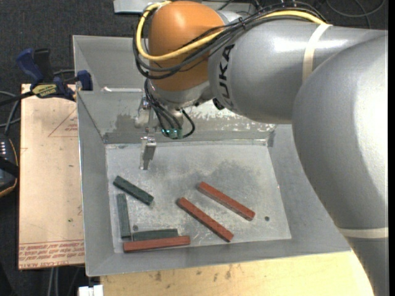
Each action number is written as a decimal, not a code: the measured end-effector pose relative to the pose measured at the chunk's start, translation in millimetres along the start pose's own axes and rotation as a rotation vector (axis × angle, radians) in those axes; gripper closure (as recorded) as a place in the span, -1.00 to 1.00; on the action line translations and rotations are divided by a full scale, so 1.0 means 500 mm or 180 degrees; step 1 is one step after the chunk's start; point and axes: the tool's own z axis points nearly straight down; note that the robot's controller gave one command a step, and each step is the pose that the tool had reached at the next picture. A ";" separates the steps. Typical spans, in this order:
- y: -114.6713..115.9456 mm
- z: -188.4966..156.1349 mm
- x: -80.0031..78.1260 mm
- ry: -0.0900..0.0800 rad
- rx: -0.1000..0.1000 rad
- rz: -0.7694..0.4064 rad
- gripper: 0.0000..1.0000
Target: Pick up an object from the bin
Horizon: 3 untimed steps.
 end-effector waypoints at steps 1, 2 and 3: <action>-0.002 -0.010 -0.004 -0.0026 -0.0004 0.0009 -1.00; 0.019 0.084 0.069 -0.0038 -0.0008 0.0229 -1.00; 0.014 0.242 0.057 -0.0090 -0.0028 0.0077 1.00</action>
Offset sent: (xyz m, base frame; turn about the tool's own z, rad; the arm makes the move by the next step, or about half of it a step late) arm -0.0750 0.0217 -0.0933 0.1415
